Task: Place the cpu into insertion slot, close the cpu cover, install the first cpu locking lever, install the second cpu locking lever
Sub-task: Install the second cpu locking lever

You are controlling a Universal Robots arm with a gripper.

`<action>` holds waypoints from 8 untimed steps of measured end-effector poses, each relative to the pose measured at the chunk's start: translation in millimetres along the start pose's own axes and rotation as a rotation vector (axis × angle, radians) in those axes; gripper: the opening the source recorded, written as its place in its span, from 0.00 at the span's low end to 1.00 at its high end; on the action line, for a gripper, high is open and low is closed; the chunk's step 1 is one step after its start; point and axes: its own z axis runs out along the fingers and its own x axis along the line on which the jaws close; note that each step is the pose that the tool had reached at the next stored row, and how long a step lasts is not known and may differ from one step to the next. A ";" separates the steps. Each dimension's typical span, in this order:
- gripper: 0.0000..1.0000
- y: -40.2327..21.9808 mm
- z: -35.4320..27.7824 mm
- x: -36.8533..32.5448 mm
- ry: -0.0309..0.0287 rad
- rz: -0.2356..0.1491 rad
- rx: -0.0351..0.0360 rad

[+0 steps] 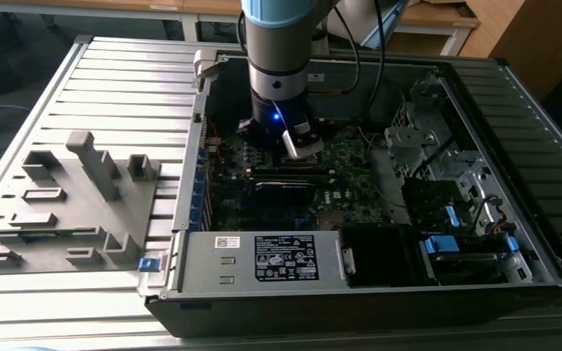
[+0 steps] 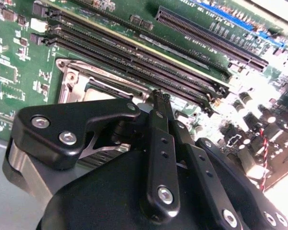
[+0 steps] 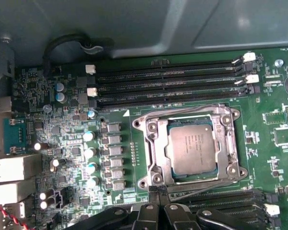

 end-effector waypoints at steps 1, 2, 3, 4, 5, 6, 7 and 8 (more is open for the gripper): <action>0.11 -0.7 0.0 -0.1 0.0000 0.000 -0.0001; 0.11 -1.2 -0.1 -0.2 0.0000 0.000 0.0000; 0.11 -1.9 -0.1 -0.2 0.0000 0.000 -0.0001; 0.11 -2.5 -0.2 -0.3 0.0000 0.000 -0.0001; 0.11 -3.1 -0.3 -0.4 0.0000 0.000 0.0000; 0.11 -3.5 -0.3 -0.4 0.0000 0.000 0.0000; 0.11 -3.6 -0.3 -0.4 0.0001 0.000 -0.0004; 0.11 -3.8 -0.3 -0.5 0.0003 0.000 -0.0027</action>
